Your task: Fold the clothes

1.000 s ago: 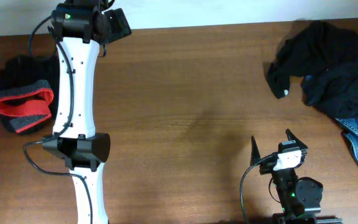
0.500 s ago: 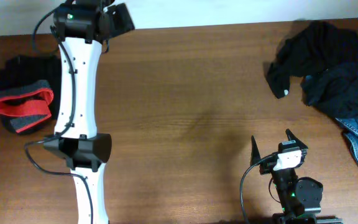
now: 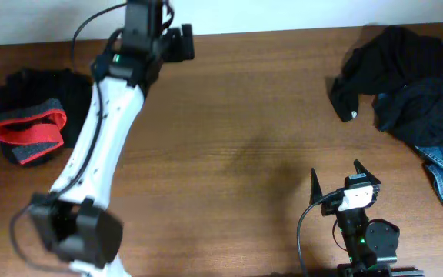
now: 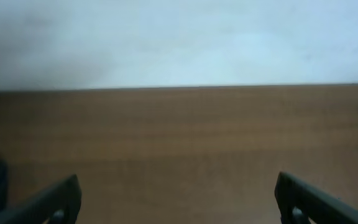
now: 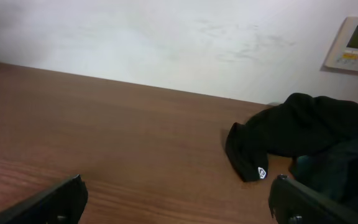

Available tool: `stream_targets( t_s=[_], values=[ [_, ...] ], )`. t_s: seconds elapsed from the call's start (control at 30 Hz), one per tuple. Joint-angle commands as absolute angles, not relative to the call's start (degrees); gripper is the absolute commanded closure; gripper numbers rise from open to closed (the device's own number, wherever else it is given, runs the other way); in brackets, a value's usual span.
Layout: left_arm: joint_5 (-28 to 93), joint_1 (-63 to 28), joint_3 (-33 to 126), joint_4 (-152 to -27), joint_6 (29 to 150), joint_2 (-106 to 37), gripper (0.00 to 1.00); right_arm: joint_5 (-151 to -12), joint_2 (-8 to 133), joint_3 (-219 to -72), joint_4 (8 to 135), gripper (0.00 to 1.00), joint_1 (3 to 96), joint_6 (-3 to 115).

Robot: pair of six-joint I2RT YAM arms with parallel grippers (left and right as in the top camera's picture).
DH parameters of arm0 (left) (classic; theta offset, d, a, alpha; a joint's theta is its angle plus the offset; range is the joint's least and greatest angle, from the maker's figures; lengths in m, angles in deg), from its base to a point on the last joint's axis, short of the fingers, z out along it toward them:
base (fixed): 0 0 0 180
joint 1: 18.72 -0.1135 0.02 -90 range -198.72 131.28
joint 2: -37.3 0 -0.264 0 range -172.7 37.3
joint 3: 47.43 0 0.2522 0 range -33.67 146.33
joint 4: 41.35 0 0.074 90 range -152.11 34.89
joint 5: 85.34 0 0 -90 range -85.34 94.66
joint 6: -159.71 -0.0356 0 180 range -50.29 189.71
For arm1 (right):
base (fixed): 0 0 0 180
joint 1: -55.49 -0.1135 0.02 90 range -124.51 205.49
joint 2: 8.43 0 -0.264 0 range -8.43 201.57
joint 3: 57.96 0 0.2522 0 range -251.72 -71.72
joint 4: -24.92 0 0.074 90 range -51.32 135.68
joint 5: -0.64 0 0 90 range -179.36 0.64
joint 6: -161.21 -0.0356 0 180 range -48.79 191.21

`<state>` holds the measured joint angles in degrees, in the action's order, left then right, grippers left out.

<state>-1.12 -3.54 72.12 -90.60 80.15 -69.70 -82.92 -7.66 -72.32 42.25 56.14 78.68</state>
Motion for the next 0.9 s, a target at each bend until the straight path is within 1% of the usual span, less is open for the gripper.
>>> stream_targets(
  t_s=[0.0,0.07,0.2,0.27,0.33,0.4,0.47,0.57,0.73,0.87],
  values=[
    [-0.69,-6.18,56.63,-85.68,77.50,-59.03,0.01,-83.86,-8.25,-72.04,42.71,0.01,55.77,78.20],
    [-0.64,-7.95,45.77,-81.11,77.52,-52.32,0.01,-83.84,-8.25,-72.04,42.73,0.01,55.77,78.20],
    [1.94,-10.47,31.86,-73.18,77.52,-43.25,0.01,-83.86,-8.25,-72.04,42.73,0.01,55.77,78.20],
    [4.23,-12.63,21.33,-66.68,77.52,-35.91,0.01,-83.84,-8.25,-72.04,42.71,0.01,55.77,78.20],
    [5.24,-13.90,15.73,-63.43,77.52,-31.69,0.01,-83.86,-8.23,-72.04,42.73,0.01,55.77,78.20],
    [7.12,-16.78,4.39,-57.83,77.52,-22.31,0.01,-83.86,-8.23,-72.04,42.71,0.01,55.77,78.20],
    [8.08,-18.31,-0.72,-55.78,77.52,-17.51,0.01,-83.84,-8.23,-72.04,42.73,0.01,55.77,78.20],
    [9.67,-21.63,-11.63,-53.24,77.52,-5.57,0.01,-83.86,-8.23,-72.04,42.73,0.01,55.77,78.20],
    [9.63,-22.64,-21.16,-52.24,77.52,7.72,0.01,-83.86,-8.23,-72.04,42.71,0.01,55.77,78.20],
    [9.65,-22.64,-25.34,-51.67,77.52,14.47,0.01,-83.86,-8.25,-72.04,42.73,0.01,55.77,78.20]
  ],
)
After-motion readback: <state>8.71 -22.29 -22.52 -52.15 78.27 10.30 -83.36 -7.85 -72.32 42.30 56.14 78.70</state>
